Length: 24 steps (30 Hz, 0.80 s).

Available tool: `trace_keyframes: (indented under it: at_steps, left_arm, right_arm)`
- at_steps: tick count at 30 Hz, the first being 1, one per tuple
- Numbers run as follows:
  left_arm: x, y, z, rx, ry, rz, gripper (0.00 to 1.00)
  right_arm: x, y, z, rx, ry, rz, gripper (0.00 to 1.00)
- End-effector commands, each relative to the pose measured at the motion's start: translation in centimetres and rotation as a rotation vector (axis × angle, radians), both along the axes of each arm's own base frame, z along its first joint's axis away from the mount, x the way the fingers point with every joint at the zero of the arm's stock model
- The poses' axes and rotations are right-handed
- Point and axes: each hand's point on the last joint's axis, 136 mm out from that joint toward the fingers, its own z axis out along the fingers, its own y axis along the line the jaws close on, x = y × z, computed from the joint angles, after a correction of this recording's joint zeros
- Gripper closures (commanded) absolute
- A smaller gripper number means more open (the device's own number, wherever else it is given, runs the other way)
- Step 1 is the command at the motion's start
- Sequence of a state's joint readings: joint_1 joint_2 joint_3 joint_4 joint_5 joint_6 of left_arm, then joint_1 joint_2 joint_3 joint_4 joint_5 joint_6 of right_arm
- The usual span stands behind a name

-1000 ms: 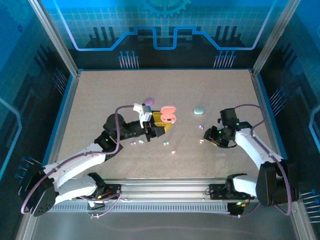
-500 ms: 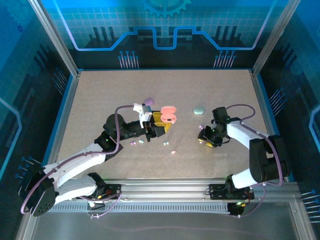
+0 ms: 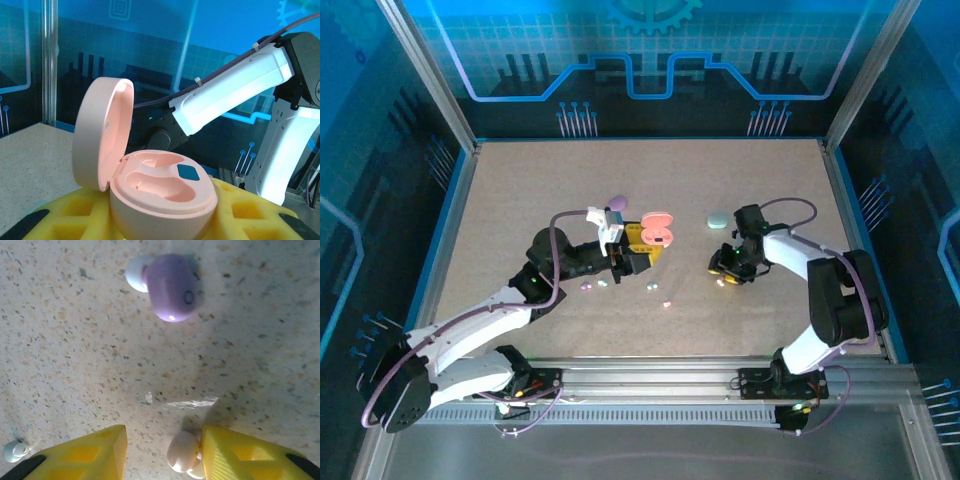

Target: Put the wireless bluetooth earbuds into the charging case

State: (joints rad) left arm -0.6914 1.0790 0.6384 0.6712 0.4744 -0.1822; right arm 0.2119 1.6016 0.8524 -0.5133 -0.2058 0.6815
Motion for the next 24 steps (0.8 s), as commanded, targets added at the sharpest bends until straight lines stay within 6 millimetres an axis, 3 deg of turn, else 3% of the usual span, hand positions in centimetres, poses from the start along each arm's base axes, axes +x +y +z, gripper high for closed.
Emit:
trace_keyframes:
  at_steps: [1, 24]
  left_arm:
    - [-0.1, 0.0, 0.6, -0.012, -0.028, 0.006, 0.69]
    - [-0.2, 0.1, 0.6, -0.014, -0.025, 0.010, 0.68]
  right_arm:
    - [0.4, 0.3, 0.3, -0.037, 0.001, 0.050, 0.56]
    - [-1.1, -0.8, -0.4, -0.357, 0.127, 0.355, 0.68]
